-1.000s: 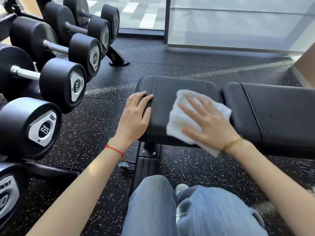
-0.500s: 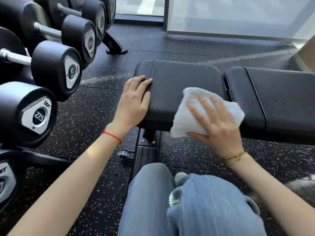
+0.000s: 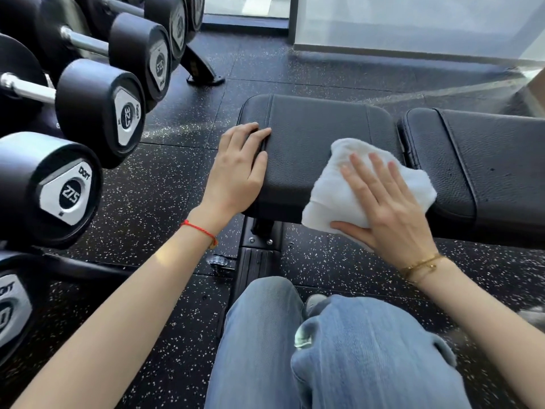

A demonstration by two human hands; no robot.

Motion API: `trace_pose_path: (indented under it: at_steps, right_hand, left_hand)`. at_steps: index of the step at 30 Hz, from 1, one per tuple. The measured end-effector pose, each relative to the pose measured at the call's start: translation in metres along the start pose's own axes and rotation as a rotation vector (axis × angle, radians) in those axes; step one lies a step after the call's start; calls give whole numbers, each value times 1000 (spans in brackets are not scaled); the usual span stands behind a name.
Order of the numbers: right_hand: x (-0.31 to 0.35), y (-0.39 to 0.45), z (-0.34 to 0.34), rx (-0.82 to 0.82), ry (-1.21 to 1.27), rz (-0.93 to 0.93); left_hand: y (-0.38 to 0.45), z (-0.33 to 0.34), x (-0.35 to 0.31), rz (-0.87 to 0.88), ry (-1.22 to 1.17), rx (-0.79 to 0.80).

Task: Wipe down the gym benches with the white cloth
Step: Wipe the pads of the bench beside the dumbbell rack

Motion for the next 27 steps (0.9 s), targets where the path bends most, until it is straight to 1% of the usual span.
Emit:
trace_pose_path:
  at_steps: [4, 7, 10, 13, 15, 20, 24, 27]
  right_hand:
    - [21, 41, 9, 24, -37, -77]
    - [42, 56, 17, -16, -96, -96]
    - [31, 29, 14, -91, -143, -85]
    - [10, -7, 8, -112, -170, -14]
    - [11, -3, 6, -97, -159, 17]
    - [49, 65, 19, -17, -48, -14]
    - [24, 34, 8, -13, 6, -16]
    - [-2, 11, -7, 14, 107, 105]
  left_hand:
    - [1, 1, 1, 6, 1, 0]
    - [1, 1, 1, 0, -2, 13]
    - [1, 0, 1, 3, -1, 9]
    - [0, 0, 1, 7, -10, 4]
    - [0, 1, 1, 9, -13, -3]
    - [1, 1, 2, 5, -16, 1]
    - [1, 0, 1, 13, -10, 0]
    - [0, 0, -1, 3, -9, 4]
Point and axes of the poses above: each hand's wrist, its own y-axis towards the middle knuckle, its own z-axis out of the palm, x = y × z, the point moved 2 cm from there along y, towards the middle knuckle, and after that the axes turned 15 degrees about -z, right-handed, at the moved point
